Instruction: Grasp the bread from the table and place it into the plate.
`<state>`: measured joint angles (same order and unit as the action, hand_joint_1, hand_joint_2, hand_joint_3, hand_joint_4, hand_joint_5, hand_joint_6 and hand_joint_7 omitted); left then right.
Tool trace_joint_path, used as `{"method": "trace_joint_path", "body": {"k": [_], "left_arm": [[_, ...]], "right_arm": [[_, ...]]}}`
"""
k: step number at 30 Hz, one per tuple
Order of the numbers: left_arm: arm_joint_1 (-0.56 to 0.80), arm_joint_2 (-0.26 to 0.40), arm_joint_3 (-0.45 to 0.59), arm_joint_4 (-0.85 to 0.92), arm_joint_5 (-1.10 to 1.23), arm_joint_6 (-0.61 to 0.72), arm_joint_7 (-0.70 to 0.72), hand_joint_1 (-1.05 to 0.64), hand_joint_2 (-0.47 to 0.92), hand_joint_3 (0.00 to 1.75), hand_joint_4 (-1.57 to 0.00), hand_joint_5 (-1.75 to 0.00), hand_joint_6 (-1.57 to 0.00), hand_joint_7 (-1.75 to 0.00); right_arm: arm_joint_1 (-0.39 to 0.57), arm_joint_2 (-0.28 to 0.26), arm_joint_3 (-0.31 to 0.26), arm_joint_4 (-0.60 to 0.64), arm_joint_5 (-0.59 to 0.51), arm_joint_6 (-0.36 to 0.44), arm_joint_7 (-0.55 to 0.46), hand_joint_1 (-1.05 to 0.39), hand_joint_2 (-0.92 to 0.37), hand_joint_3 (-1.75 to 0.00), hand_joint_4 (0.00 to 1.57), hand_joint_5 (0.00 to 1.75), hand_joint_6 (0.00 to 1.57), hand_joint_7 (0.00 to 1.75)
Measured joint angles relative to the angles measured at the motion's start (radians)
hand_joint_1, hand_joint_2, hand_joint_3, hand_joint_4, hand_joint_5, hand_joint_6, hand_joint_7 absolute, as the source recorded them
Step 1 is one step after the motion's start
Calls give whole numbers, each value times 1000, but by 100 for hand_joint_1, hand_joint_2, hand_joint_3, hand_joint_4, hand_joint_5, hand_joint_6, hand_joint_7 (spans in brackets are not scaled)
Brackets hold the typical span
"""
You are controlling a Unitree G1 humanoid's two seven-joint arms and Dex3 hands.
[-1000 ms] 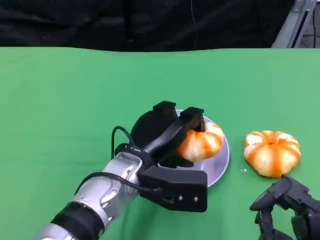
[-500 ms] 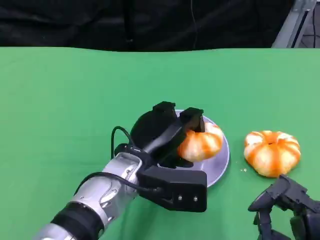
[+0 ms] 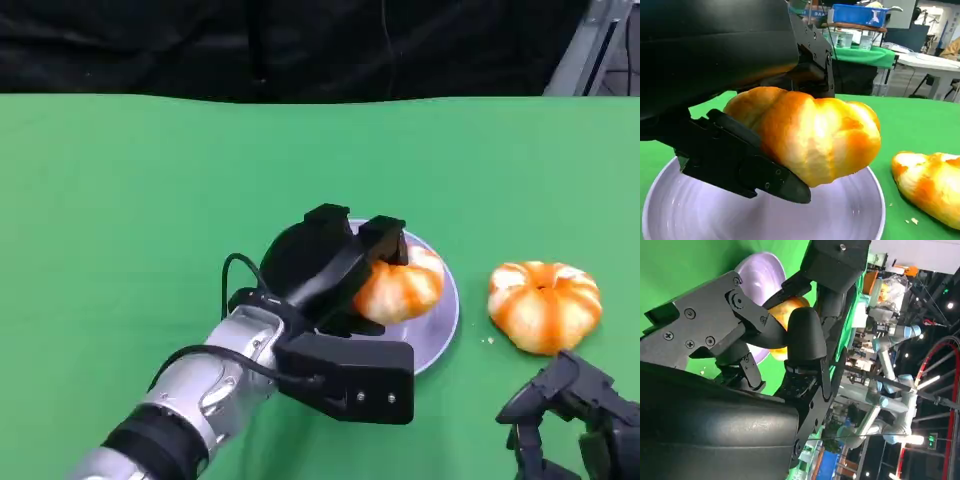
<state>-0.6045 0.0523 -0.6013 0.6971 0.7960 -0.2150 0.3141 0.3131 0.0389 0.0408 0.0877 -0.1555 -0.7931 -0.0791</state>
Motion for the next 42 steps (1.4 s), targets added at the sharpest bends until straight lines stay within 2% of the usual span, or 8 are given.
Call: {"method": "trace_joint_path", "body": {"k": [10,13,19,20,21,24,29,42], "left_arm": [[0,6,0,36,9,10,3,-12,92,9,-47,-159,-62,-120],[0,7,0,39,10,11,6,-11,92,15,-51,-137,-70,-96],[0,9,0,55,7,10,0,-11,92,16,-52,-132,-73,-89],[0,9,0,56,7,10,0,-29,92,20,-59,-81,-77,-51],[0,10,-2,57,10,12,-1,-36,92,22,-67,-53,-82,-29],[0,26,-28,34,45,50,-38,-83,92,44,-39,-7,-60,-3],[2,48,-36,-34,62,103,-92,-97,92,55,-19,0,-47,0],[17,52,-23,-85,29,125,-141,-104,92,66,-1,0,-32,0]], "right_arm": [[-1,-1,0,6,11,-3,2,-11,-55,-118,83,175,74,151],[-1,-2,0,6,11,-3,2,-12,-54,-118,83,175,74,151],[-3,-2,-4,8,9,-4,-2,-13,-53,-119,83,175,74,151],[-3,-2,-4,8,8,-4,-2,-10,-53,-120,82,175,74,151],[-3,-2,-4,8,8,-4,-2,-9,-53,-120,82,175,74,151],[-3,-2,-4,6,7,-3,-1,-11,-53,-119,83,175,74,150],[-5,-3,-2,10,13,-6,8,-12,-52,-121,85,175,75,150],[-22,-3,-9,32,7,-21,6,-10,-53,-121,82,175,74,150]]}}
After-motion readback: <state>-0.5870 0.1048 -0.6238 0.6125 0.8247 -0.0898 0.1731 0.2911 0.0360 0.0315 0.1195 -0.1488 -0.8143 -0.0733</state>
